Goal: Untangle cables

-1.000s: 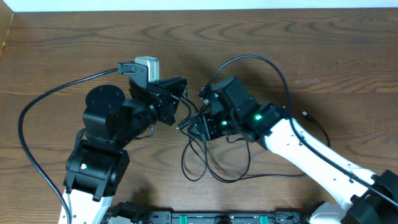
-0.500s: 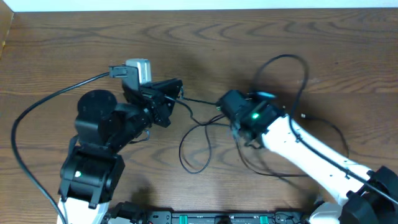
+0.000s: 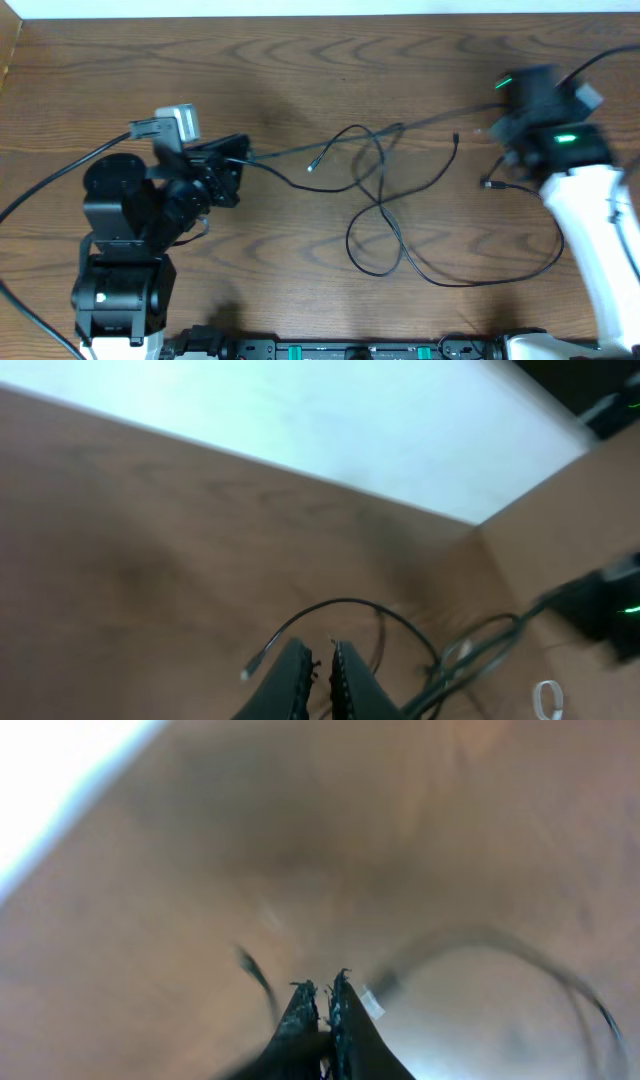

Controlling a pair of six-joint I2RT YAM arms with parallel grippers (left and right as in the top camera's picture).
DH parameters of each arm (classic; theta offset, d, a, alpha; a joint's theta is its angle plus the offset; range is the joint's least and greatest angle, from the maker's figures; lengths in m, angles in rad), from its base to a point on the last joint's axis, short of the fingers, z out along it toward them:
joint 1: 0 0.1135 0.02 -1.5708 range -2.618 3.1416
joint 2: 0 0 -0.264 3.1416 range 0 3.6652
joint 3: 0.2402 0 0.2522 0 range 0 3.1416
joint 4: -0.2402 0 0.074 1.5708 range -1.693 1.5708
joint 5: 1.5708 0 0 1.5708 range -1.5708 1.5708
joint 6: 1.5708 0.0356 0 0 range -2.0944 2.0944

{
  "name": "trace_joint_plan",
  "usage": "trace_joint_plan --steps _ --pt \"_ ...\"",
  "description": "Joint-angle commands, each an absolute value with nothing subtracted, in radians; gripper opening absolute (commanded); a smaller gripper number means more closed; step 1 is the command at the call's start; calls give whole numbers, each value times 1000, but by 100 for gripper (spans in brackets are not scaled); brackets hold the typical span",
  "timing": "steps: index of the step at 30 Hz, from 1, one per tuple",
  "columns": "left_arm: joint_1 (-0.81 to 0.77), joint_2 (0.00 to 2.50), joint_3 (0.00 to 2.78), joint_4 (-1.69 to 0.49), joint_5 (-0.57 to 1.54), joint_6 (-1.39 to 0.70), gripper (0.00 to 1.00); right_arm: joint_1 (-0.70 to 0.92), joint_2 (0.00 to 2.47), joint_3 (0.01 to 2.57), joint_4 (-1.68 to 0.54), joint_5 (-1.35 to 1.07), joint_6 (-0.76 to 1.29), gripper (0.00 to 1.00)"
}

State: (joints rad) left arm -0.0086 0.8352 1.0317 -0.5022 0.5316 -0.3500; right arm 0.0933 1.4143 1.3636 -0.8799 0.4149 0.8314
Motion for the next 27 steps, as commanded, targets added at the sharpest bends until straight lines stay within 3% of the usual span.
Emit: trace_joint_plan --steps 1,10,15,18,19,23,27 --pt "31 822 1050 -567 384 -280 7 -32 1387 1522 -818 327 542 1" --pt "31 828 1050 -695 66 -273 8 -210 1388 1708 -648 422 308 1" --pt "30 829 1050 -681 136 -274 8 -243 1408 1707 -685 389 253 1" --pt "30 829 1050 -629 273 -273 8 -241 1407 1707 -773 124 254 9" --pt "30 829 1050 -579 339 -273 8 -241 1407 1707 -833 -84 258 13" --pt "30 828 1050 -365 535 -274 8 -220 1423 1705 -960 -546 265 25" --pt "29 829 1050 -170 685 -289 8 -142 1436 1704 -1095 -768 228 30"
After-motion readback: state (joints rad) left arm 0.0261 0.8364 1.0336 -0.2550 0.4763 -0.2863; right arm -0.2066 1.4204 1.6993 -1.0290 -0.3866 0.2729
